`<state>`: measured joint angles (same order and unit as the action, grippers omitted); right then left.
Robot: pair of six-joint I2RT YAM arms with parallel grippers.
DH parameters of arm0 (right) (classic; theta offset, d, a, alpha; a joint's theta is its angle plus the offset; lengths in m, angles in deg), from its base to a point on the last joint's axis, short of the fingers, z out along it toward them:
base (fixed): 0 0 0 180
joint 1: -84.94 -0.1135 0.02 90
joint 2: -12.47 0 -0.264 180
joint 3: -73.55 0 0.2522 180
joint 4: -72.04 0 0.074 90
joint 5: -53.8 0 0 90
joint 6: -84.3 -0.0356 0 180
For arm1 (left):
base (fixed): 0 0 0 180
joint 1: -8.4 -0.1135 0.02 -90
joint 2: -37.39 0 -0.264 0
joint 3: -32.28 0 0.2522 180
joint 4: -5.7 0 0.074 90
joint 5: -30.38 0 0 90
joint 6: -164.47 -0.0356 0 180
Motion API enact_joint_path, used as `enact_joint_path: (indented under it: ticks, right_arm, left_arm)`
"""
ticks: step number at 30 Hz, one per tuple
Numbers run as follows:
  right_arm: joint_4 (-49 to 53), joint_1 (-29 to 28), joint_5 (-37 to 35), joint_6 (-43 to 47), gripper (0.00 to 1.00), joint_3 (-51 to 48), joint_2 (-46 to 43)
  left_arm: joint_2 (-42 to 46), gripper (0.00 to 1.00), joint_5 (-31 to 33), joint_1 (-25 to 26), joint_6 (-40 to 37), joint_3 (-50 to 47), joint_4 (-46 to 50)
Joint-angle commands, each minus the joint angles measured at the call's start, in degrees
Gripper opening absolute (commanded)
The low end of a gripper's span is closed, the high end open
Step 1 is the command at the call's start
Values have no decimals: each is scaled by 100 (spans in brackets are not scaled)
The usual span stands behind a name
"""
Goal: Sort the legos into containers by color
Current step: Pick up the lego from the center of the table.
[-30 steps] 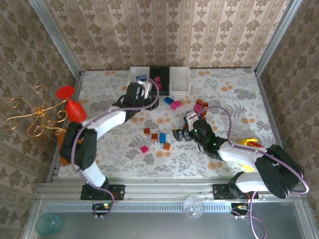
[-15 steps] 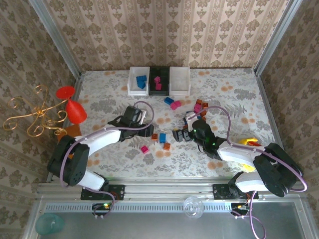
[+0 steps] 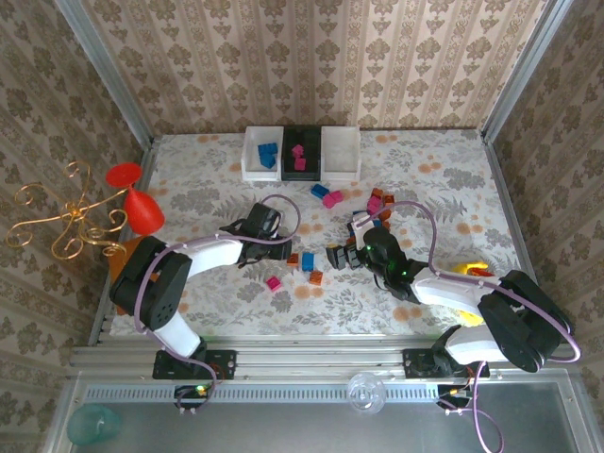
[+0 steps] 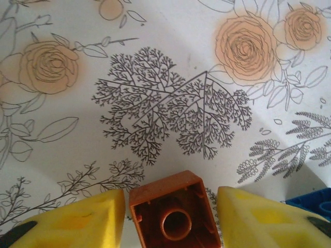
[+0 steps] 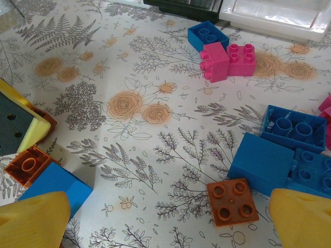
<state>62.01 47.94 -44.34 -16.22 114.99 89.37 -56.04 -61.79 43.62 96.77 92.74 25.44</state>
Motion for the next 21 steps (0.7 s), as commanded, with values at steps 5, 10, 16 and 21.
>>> enact_joint_path:
  ticks: [5, 10, 16, 21]
  right_arm:
    - [44, -36, 118, -56, 100, 174, -46]
    - [85, -36, 138, -46, 100, 188, -60]
    - [83, -36, 89, -41, 100, 198, -25]
    - [130, -36, -27, -41, 100, 194, -52]
  left_arm:
    - [-182, 45, 342, 29, 40, 93, -177]
    - [-385, 44, 397, 28, -7, 245, -197]
    - [-227, 33, 501, 29, 37, 298, -518]
    - [44, 28, 611, 37, -82, 664, -904]
